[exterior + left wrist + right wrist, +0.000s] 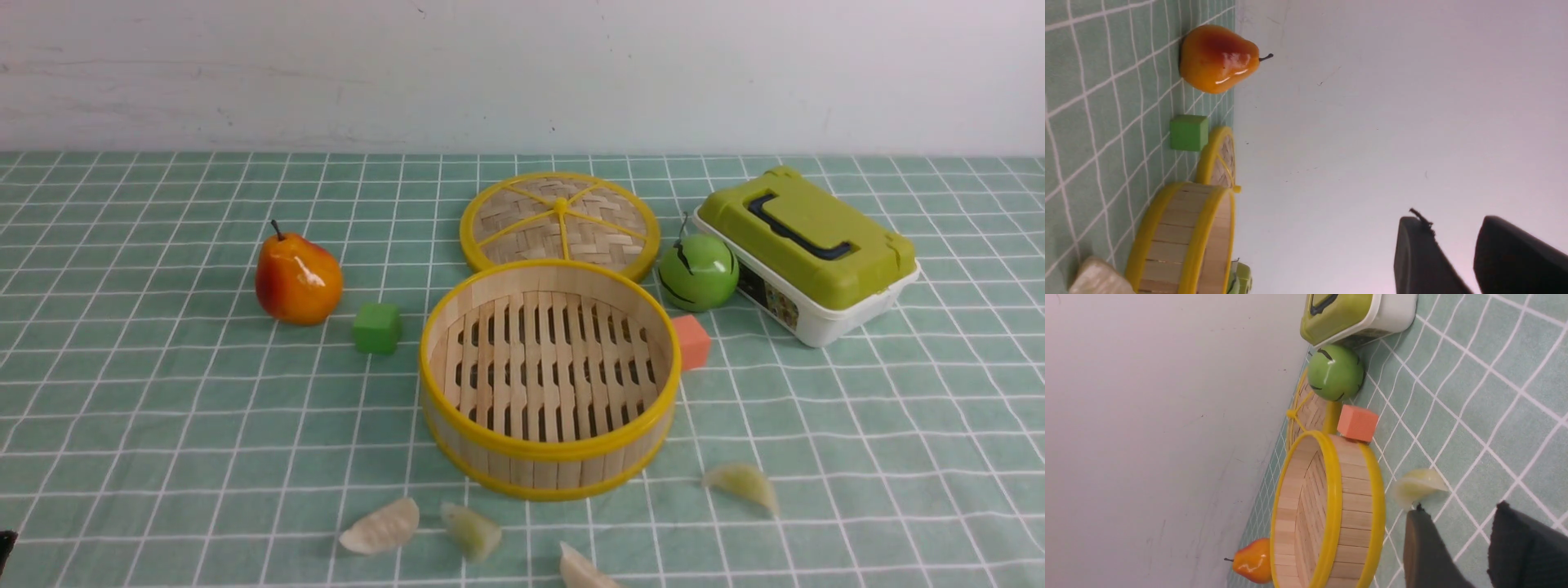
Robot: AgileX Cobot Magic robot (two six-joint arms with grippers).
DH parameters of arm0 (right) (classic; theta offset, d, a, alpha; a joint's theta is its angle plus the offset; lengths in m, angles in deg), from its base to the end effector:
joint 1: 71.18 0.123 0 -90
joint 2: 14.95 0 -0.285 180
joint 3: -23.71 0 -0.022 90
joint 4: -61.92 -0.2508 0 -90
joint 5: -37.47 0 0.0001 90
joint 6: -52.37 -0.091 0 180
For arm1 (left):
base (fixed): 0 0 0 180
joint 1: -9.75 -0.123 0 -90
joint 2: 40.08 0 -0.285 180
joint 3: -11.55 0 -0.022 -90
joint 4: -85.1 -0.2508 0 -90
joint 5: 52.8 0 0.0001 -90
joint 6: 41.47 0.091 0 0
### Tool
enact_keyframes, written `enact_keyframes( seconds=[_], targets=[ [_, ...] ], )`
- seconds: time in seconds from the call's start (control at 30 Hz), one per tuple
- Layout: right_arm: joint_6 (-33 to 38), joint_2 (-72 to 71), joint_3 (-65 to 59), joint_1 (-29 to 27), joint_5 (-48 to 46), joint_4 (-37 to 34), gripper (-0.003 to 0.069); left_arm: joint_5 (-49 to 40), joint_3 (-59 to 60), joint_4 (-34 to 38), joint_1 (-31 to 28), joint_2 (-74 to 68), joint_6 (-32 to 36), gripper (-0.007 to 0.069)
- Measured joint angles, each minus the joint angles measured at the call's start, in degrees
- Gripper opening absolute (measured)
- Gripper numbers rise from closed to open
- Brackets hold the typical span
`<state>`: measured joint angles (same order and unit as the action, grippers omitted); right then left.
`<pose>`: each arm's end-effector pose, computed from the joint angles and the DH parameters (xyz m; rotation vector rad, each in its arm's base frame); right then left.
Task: Put the dumplings into the steamer on the table with the blue tablecloth.
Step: 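Reach for and grasp a dumpling on the table with the left gripper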
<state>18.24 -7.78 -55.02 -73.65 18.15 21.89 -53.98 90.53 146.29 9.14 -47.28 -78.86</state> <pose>0.0539 0.0171 0.1815 1.0111 1.5917 1.0555 0.0569 -0.0011 0.2025 -1.2697 1.1020 -1.3525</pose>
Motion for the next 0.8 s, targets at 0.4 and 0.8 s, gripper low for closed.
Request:
enact_keyframes(
  seconds=[0.4,0.8],
  targets=[
    [38.9,15.8,19.9,0.0,-8.1,0.1,-0.0015,-26.4,-23.8,-16.3,0.0,-10.2,27.8,0.0131],
    [63.7,53.6,44.2,9.3,-32.0,4.1,-0.002,-59.9,-52.8,-39.9,4.0,-51.9,49.0,-0.0014]
  ],
)
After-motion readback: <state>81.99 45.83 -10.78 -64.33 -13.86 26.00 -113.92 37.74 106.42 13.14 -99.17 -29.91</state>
